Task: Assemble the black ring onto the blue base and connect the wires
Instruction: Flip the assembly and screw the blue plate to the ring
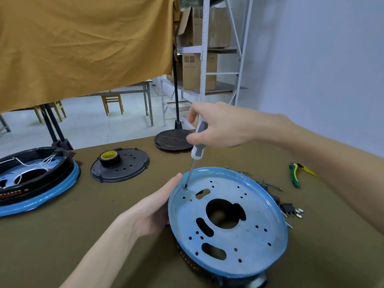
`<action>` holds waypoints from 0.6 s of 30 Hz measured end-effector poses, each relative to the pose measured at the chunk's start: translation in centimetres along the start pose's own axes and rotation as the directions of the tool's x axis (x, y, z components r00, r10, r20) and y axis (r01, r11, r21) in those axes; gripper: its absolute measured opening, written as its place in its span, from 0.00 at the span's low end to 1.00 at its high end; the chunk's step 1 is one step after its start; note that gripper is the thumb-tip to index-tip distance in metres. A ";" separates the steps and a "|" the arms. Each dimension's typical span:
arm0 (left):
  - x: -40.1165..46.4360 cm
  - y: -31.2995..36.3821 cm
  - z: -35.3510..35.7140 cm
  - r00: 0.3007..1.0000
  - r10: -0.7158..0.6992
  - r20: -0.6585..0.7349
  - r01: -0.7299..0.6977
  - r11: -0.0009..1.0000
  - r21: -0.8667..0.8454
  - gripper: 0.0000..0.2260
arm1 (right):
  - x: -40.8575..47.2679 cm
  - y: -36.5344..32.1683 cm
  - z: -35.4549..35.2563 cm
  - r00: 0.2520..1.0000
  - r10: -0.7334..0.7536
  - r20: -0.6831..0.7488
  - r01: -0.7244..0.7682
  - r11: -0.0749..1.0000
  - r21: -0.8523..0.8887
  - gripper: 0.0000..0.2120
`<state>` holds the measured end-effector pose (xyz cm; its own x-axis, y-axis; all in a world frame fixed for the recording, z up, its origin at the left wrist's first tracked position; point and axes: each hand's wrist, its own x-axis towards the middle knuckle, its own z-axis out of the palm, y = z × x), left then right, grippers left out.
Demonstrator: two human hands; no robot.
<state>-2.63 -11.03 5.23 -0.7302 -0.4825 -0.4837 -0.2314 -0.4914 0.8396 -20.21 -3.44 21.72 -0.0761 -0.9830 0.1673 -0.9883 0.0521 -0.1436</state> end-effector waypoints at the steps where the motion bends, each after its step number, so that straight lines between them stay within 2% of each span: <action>1: -0.1 0.0 0.0 1.000 -0.010 -0.005 0.010 1.000 -0.029 0.24 | -0.1 0.0 -0.5 0.998 -0.004 0.059 0.001 0.999 0.052 0.13; 3: -0.2 0.0 0.2 1.000 -0.022 -0.017 0.021 0.998 -0.059 0.21 | -0.3 -0.3 -0.9 0.995 -0.017 0.099 0.010 0.997 0.073 0.12; 5: -0.1 -0.1 0.3 0.999 -0.022 -0.031 0.020 0.997 -0.078 0.18 | -0.3 -0.7 -0.4 0.999 -0.037 0.007 0.037 0.998 -0.052 0.09; 7: 0.0 -0.3 0.2 0.999 -0.022 -0.048 0.017 0.995 -0.099 0.17 | -0.3 -1.0 -0.2 0.999 -0.024 -0.039 0.018 0.990 -0.142 0.15; 11: 0.3 -0.7 -0.2 0.997 -0.025 -0.076 0.013 0.987 -0.159 0.20 | -0.7 -1.0 -1.5 0.973 0.023 0.228 -0.045 0.995 0.094 0.19; 13: 0.3 -1.2 -0.1 0.996 -0.026 -0.085 0.010 0.983 -0.183 0.24 | -0.8 -1.1 -0.9 0.975 0.016 0.220 -0.026 0.999 0.042 0.16; 14: 0.3 -1.3 0.0 0.996 -0.019 -0.089 0.002 0.983 -0.184 0.26 | -0.8 -1.1 -0.3 0.984 0.017 0.179 -0.015 1.000 -0.014 0.13; 16: 0.3 -1.6 0.2 0.996 0.000 -0.092 -0.016 0.983 -0.182 0.27 | -0.7 -1.2 0.4 0.996 0.029 0.085 -0.020 0.995 -0.099 0.15; 18: 0.2 -1.7 0.3 0.996 0.009 -0.089 -0.025 0.983 -0.184 0.26 | -0.6 -1.1 0.2 0.988 0.061 0.140 -0.054 0.997 -0.047 0.18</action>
<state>-2.59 -10.13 3.76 -0.6724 -0.5494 -0.4959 -0.0904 -0.6041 0.7918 -19.04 -2.95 21.62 -0.1164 -0.9930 0.0198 -0.9878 0.1137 -0.1062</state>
